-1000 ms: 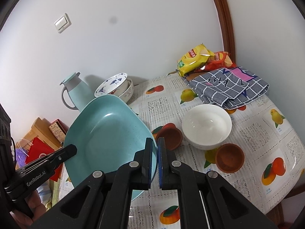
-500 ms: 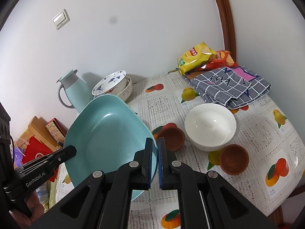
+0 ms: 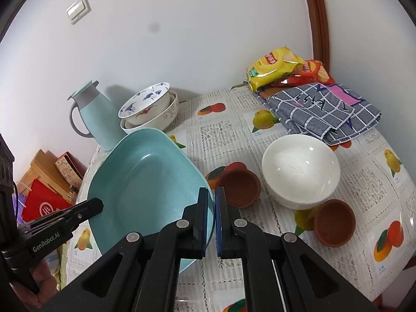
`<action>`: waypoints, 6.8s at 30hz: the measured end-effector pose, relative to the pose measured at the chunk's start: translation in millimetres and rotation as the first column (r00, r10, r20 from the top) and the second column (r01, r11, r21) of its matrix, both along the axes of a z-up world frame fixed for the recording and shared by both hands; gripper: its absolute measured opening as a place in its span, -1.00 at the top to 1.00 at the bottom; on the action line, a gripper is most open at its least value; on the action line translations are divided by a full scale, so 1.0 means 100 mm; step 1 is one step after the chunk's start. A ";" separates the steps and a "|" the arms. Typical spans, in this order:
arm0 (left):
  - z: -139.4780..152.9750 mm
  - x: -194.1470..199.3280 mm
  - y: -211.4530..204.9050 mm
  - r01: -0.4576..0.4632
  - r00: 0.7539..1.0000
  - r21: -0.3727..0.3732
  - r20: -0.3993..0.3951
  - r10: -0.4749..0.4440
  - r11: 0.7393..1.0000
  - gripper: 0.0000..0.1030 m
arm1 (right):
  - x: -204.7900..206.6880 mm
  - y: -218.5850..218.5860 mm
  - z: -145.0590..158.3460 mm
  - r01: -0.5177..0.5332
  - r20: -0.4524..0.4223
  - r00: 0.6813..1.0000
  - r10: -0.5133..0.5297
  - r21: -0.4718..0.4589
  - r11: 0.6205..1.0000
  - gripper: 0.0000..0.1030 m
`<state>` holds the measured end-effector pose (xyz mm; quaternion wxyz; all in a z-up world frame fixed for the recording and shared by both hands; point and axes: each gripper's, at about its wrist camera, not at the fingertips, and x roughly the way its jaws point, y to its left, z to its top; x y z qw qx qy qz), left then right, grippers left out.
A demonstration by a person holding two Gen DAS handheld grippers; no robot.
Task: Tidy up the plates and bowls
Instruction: 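Carry the light blue plate with both tools over the green plate, then lower the light blue plate onto the green plate and open both tools, then move both tools toward the two small brown clay bowls, then close the left tool on one brown bowl rim while the right tool closes on the other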
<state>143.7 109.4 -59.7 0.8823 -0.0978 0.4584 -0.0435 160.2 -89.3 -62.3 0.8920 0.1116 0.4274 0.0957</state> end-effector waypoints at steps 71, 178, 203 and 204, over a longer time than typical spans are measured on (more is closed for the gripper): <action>-0.90 0.83 0.71 -0.139 0.975 -0.055 -0.180 0.127 0.989 0.79 | 1.43 1.11 -0.80 -0.232 -0.131 0.970 0.207 -0.225 0.946 0.77; -1.01 0.96 -1.45 0.027 0.985 0.093 -0.172 -0.011 0.995 0.30 | 0.04 -1.64 -1.15 0.100 -0.162 0.979 -0.122 -0.141 0.985 0.13; -1.13 1.04 -1.39 -0.012 0.988 0.014 -0.156 0.014 1.000 0.74 | 0.21 -1.58 -1.18 0.062 -0.154 0.985 -0.077 -0.100 0.993 0.71; -1.12 1.02 -1.38 -0.009 0.988 0.011 -0.152 0.010 1.000 0.78 | 0.19 -1.59 -1.17 0.073 -0.153 0.985 -0.086 -0.090 0.993 0.75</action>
